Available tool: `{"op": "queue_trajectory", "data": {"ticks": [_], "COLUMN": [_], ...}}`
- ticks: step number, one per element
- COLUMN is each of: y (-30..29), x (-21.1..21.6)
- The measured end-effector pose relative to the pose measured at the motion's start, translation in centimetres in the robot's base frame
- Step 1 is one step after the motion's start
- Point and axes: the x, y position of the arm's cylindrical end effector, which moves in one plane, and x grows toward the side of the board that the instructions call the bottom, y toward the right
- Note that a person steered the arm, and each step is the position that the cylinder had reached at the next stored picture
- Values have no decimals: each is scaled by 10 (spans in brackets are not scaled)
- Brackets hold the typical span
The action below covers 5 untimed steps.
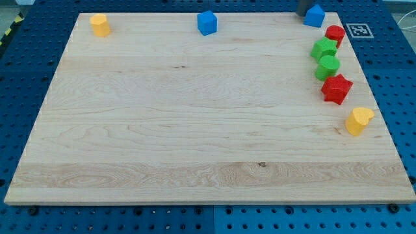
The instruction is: Move the yellow heart towards top left
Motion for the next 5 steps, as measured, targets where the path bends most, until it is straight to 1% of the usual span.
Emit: {"op": "queue_trajectory", "data": {"ticks": [5], "y": [5], "x": [17]}}
